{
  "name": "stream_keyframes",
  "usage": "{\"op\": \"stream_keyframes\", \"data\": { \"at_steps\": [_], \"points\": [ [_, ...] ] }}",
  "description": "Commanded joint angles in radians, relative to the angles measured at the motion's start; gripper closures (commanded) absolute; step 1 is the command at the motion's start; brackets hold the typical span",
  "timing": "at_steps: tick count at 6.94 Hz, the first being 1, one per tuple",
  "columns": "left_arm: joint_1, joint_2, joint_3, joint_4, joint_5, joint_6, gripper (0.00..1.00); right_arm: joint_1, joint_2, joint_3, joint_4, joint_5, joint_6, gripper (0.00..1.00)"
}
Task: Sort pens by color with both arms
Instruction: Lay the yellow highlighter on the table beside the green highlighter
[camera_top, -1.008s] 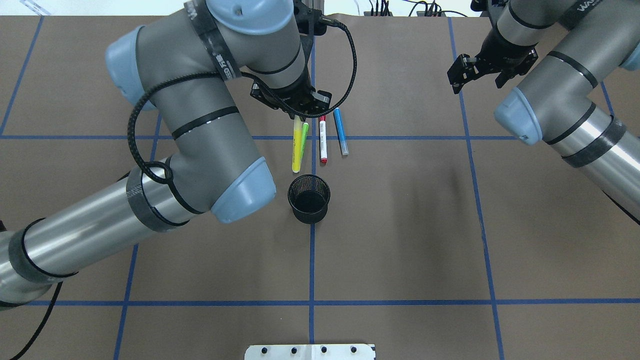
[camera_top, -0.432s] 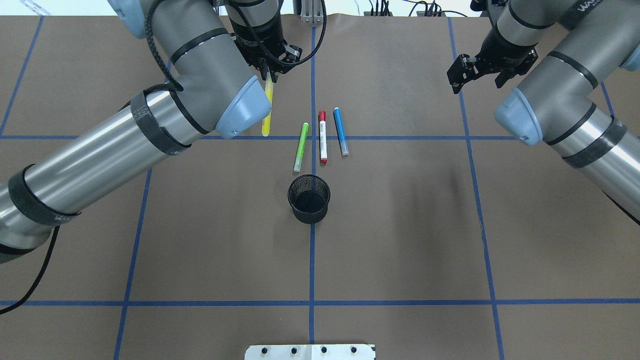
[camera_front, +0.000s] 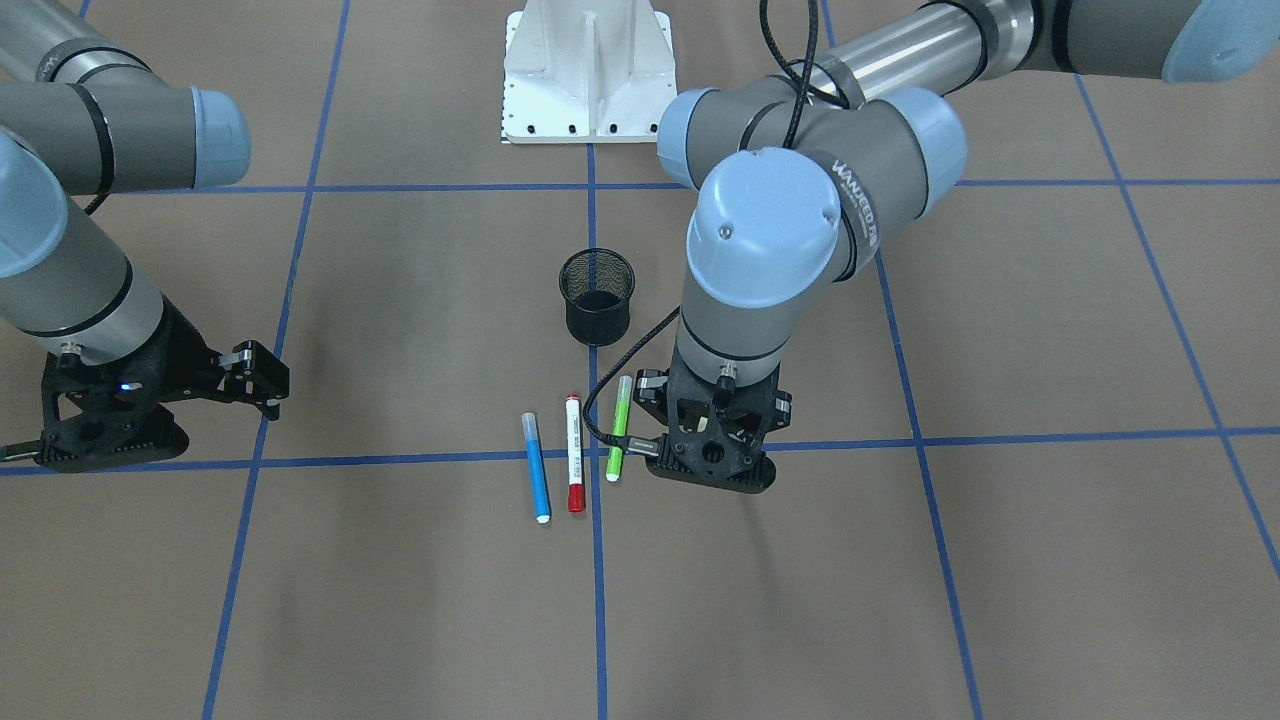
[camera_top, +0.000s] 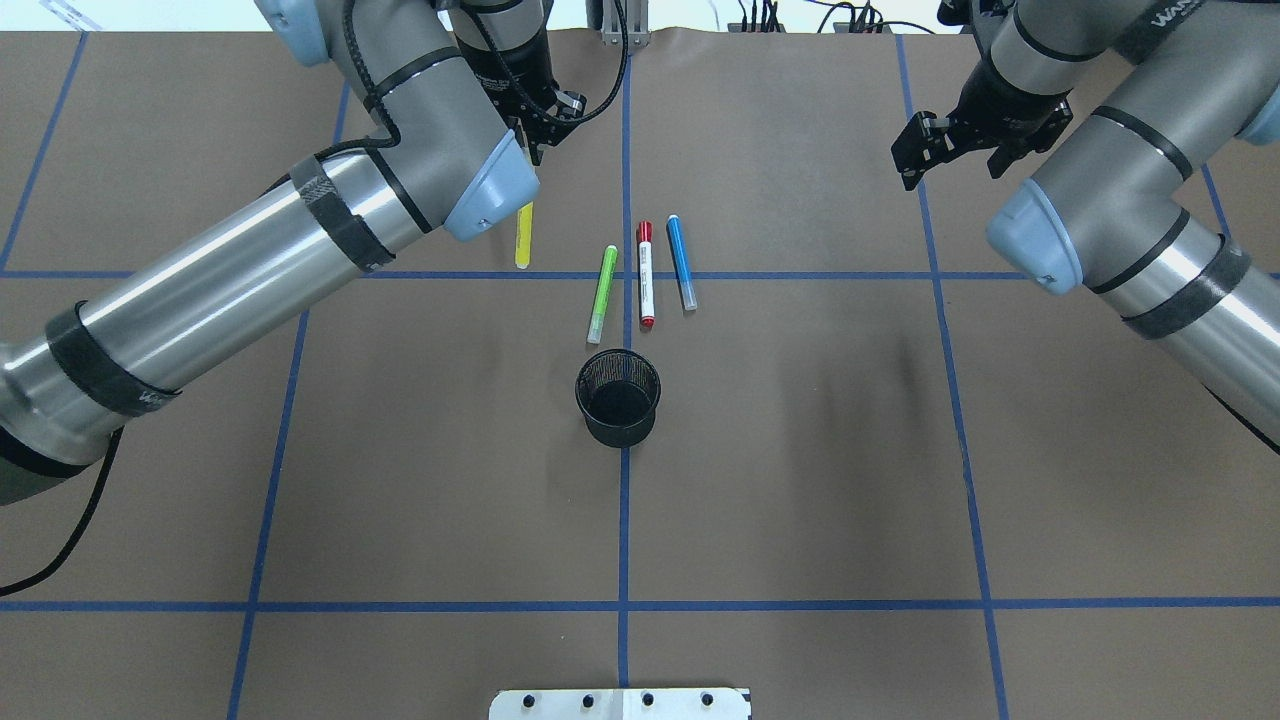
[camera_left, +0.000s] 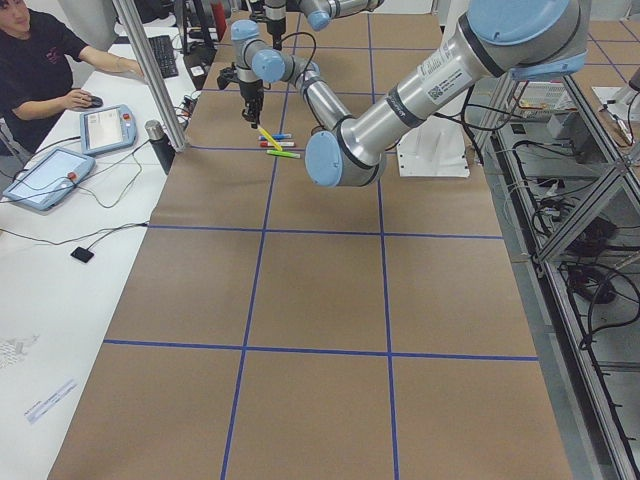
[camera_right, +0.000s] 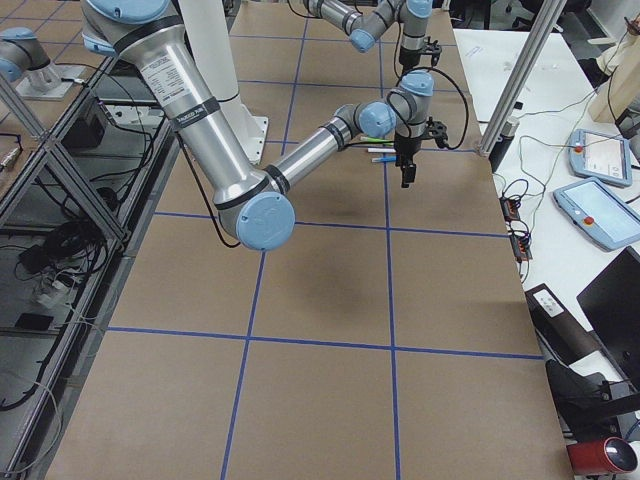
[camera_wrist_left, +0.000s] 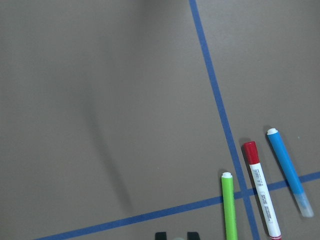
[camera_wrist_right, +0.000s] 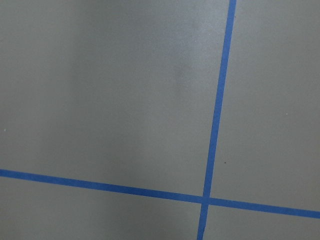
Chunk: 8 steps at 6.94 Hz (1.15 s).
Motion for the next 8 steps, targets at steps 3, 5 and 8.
{"op": "stream_keyframes", "data": {
  "at_steps": [3,5,8],
  "points": [
    [0.030,-0.031,0.137,-0.017,-0.063,-0.096,0.96,-0.008,0.001,0.003,0.000,-0.006,0.000,0.01],
    [0.047,-0.030,0.173,-0.036,-0.063,-0.093,0.96,-0.008,0.001,0.005,0.000,-0.012,0.000,0.01],
    [0.077,-0.036,0.171,-0.028,-0.064,-0.111,0.96,-0.008,0.001,0.006,0.005,-0.012,0.000,0.01]
  ]
}}
